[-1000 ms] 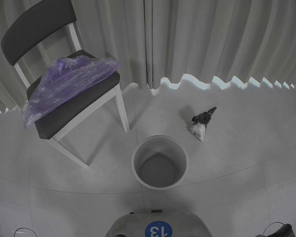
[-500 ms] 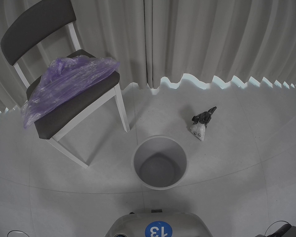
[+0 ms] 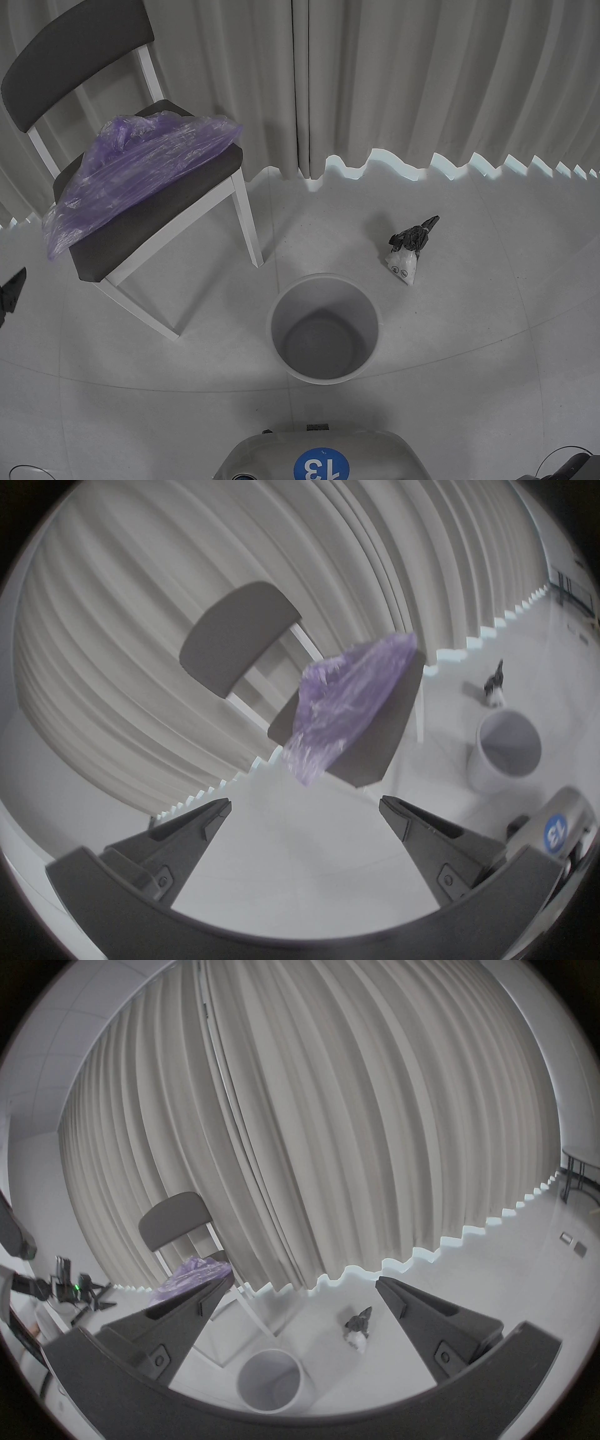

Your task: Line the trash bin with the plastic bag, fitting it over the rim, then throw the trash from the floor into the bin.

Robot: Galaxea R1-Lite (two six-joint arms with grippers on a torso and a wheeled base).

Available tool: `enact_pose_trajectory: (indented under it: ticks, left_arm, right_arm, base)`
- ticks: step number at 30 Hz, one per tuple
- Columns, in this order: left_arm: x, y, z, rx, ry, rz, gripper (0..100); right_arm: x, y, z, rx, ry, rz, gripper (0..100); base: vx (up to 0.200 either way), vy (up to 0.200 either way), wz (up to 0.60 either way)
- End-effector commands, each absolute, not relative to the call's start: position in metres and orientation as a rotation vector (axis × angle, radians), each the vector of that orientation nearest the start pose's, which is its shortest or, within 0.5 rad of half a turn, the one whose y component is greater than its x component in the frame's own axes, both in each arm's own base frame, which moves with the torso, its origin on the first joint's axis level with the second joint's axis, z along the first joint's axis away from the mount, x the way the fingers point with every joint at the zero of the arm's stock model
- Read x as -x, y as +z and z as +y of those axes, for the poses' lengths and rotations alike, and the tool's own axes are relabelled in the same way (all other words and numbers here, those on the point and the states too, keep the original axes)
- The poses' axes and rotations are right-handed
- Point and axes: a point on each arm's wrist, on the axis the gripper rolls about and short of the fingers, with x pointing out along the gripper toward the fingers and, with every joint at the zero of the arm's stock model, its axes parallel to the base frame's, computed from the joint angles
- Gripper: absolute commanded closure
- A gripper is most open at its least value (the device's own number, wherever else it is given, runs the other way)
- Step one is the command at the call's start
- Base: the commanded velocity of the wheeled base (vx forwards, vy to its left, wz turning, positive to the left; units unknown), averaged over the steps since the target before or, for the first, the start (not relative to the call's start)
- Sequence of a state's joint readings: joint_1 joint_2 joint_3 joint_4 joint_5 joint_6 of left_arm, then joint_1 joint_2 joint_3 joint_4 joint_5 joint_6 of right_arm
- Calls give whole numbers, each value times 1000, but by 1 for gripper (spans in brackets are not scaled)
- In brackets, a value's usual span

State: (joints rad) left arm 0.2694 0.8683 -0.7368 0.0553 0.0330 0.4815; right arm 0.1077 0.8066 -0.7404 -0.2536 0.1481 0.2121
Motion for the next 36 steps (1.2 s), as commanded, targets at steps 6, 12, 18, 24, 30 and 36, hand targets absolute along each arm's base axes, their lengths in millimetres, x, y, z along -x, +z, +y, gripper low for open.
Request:
enact_pose_trajectory:
  ticks: [6,12,18,24,30,36]
  left_arm:
    - [-115,222,34,-625,244,422,0]
    - [-138,209,40,-635,231,450,0]
    - [-153,209,46,-660,277,446,0]
    - [-175,203,53,-667,307,486,0]
    - [-221,191,67,-673,336,432,0]
    - [-247,179,75,-672,354,389,0]
  right_arm:
    - [-86,304,17,-352,335,-122,0]
    - [-88,293,23,-363,381,-74,0]
    - [-86,293,25,-368,405,-72,0]
    - [-88,292,25,-386,402,-63,0]
    - [-88,289,25,-420,402,-45,0]
    - [-85,291,25,-419,405,-60,0]
  base:
    - [0,0,0]
    - [0,0,0]
    - [0,0,0]
    - [0,0,0]
    - [0,0,0]
    - [0,0,0]
